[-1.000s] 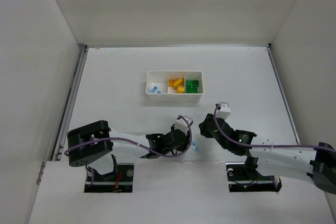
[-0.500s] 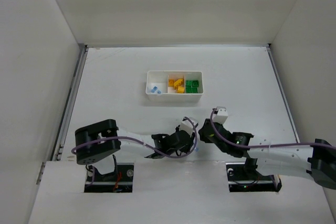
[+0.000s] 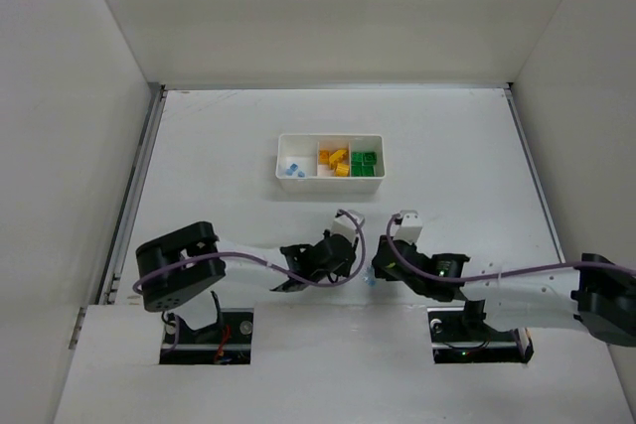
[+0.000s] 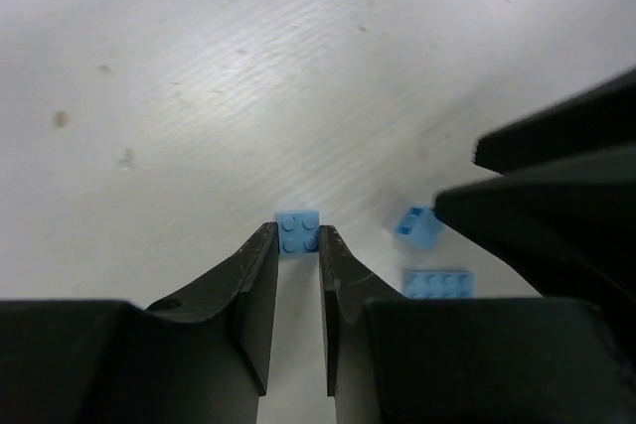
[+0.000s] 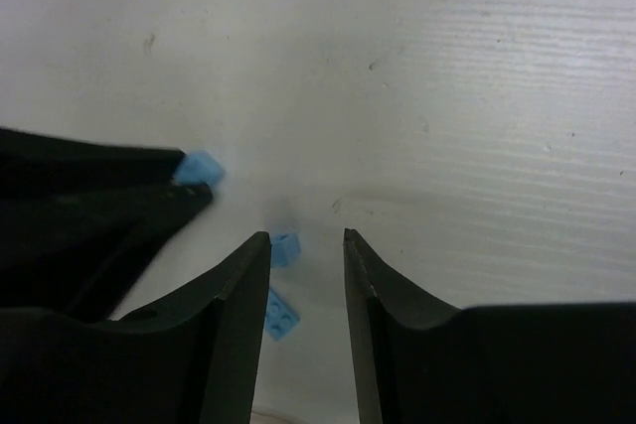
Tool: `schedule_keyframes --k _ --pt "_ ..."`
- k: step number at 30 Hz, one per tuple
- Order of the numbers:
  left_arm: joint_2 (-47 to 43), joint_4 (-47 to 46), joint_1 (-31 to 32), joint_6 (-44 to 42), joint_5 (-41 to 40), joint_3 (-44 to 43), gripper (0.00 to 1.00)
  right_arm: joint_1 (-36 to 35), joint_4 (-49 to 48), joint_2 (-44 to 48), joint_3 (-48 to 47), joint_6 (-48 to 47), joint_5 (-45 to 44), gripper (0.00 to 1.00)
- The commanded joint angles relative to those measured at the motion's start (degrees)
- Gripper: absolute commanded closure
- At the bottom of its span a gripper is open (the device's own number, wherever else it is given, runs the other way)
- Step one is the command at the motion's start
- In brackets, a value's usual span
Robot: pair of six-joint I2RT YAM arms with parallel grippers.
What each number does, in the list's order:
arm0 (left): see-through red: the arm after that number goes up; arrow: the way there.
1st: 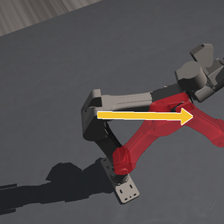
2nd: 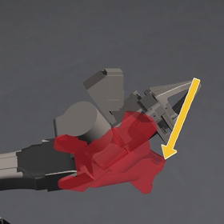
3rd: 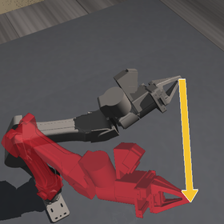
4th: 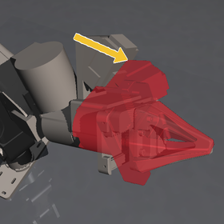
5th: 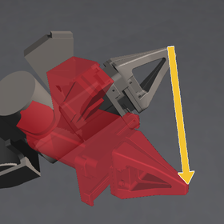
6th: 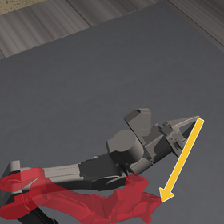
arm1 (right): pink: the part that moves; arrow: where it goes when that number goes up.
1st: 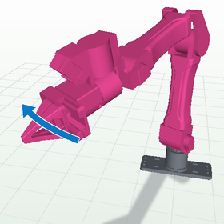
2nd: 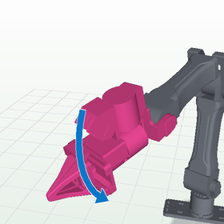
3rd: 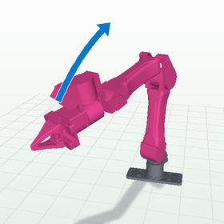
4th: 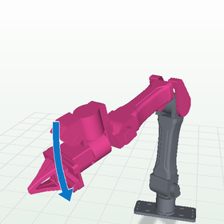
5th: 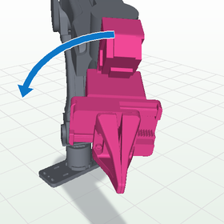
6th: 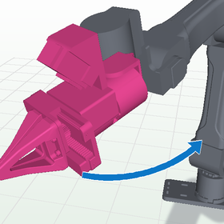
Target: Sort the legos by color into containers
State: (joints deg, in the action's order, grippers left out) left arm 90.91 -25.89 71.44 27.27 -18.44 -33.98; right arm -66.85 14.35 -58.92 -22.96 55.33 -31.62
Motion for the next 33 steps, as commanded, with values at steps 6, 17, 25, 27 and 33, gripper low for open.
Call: schedule_keyframes --k 6,17,25,27,33 --pt "-13.2 0.75 -9.16 2.0 -0.81 6.28 0.87 -2.98 0.06 -7.09 -5.51 -1.63 -0.11 0.5" --pt "-29.12 3.04 -22.87 4.28 0.68 8.49 0.87 -4.29 -0.02 -10.69 -8.06 -3.21 0.94 0.51" --pt "-27.64 2.78 -32.1 6.57 1.56 2.43 0.85 -4.82 0.59 -17.72 -11.05 -4.09 0.42 0.62" --pt "-25.71 2.51 -33.07 6.4 1.65 0.41 0.85 -5.17 0.68 -18.77 -11.49 -4.09 -0.11 0.67" --pt "-17.54 0.41 -36.15 5.34 2.0 -5.12 0.85 -6.05 1.21 -17.47 -11.58 -3.65 -1.87 0.75"
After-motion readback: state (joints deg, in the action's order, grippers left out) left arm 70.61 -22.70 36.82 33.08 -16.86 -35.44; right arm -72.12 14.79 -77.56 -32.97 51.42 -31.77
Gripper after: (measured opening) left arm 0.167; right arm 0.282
